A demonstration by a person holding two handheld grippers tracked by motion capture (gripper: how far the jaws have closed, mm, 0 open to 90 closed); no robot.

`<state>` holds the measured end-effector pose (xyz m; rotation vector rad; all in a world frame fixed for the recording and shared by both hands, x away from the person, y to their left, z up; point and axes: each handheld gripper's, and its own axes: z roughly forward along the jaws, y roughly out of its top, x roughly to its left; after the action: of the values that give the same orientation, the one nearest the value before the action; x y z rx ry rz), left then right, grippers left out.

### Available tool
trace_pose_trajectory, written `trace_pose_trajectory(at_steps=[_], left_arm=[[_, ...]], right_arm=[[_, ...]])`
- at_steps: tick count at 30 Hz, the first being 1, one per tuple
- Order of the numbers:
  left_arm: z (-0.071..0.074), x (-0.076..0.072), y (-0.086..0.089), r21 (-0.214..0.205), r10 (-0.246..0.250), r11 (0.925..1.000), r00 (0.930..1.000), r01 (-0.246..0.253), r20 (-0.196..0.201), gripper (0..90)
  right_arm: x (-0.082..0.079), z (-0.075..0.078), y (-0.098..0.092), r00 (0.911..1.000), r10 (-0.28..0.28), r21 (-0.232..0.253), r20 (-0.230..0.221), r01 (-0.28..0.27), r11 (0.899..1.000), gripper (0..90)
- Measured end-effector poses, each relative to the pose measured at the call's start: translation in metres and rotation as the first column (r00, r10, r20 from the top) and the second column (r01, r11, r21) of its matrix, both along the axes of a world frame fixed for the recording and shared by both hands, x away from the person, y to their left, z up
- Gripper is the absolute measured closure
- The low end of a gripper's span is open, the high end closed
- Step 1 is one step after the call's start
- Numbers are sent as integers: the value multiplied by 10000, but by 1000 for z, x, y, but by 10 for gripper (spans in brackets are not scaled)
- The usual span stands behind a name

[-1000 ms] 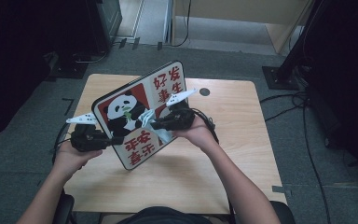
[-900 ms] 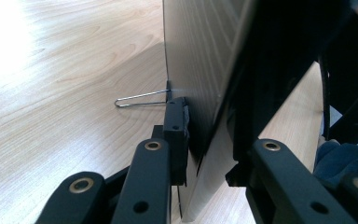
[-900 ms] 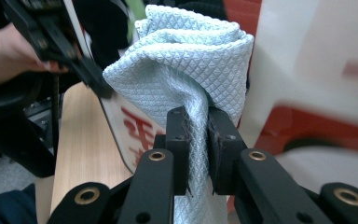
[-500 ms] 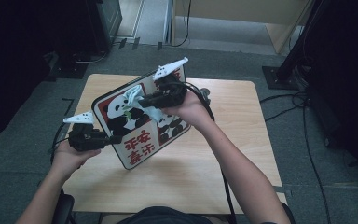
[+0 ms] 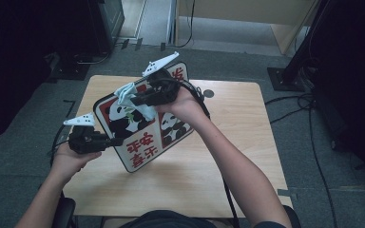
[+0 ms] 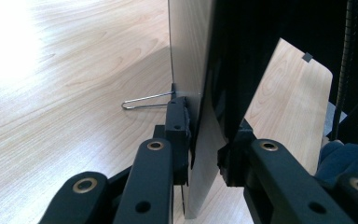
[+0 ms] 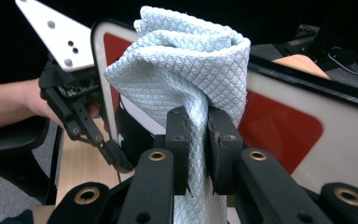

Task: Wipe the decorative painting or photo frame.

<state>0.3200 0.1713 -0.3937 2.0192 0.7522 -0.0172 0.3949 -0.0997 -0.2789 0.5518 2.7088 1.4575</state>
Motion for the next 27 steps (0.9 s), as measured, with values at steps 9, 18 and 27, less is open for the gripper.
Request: trace_pose_trajectory(at_steps=[9, 18, 27], left_arm=[[0, 0, -1, 5, 21, 10000, 10000, -21, 19, 769], [0, 0, 0, -6, 18, 10000, 10000, -18, 17, 769], [0, 0, 0, -4, 5, 10000, 10000, -5, 33, 769]], right_arm=[[-3, -17, -3, 9999, 124, -225, 33, -123, 9997, 806], [-6, -35, -6, 9997, 173, 38, -160, -173, 9998, 806], [-9, -53, -9, 9990, 226, 69, -391, -224, 9997, 806]])
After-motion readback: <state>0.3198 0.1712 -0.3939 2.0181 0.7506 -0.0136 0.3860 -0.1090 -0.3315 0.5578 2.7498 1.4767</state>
